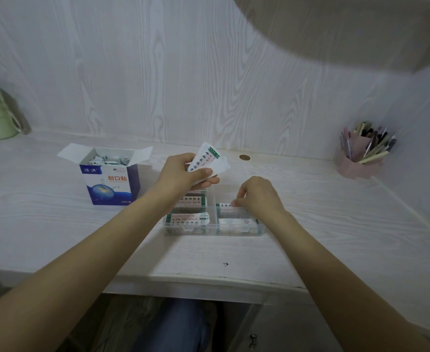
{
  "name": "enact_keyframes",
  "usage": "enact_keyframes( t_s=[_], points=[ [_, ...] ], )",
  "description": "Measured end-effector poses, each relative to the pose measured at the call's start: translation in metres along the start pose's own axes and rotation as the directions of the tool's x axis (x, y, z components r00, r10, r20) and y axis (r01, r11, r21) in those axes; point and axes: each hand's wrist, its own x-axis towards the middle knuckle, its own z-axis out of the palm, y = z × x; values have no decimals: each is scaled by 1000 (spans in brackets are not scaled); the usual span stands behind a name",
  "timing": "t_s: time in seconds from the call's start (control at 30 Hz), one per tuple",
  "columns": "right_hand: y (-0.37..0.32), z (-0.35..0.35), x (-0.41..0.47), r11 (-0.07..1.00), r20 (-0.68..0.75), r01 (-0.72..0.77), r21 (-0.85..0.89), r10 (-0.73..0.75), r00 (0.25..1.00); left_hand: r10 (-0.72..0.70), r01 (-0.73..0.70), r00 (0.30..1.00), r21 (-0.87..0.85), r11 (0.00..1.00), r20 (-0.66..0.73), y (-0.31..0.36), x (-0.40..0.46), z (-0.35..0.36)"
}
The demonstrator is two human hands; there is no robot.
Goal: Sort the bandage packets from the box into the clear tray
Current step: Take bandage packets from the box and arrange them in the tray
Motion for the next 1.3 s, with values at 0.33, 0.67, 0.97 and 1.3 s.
enact_keyframes(
  t_s=[0.33,0.67,0.97,1.3],
  points=[
    [-18,-26,-17,359,94,-51,932,-101,990,-44,46,998,-38,998,54,-1,-5,4],
    [-2,-23,-15,208,-48,44,977,13,999,-54,57,998,-71,996,41,-1,-2,5],
    [31,-18,-11,621,-23,-8,784,43,999,-32,26,993,-57,998,-113,-4,4,-1],
    [7,-2,-6,978,-16,109,178,-108,994,-23,17,994,-48,999,-111,-6,4,4]
  ],
)
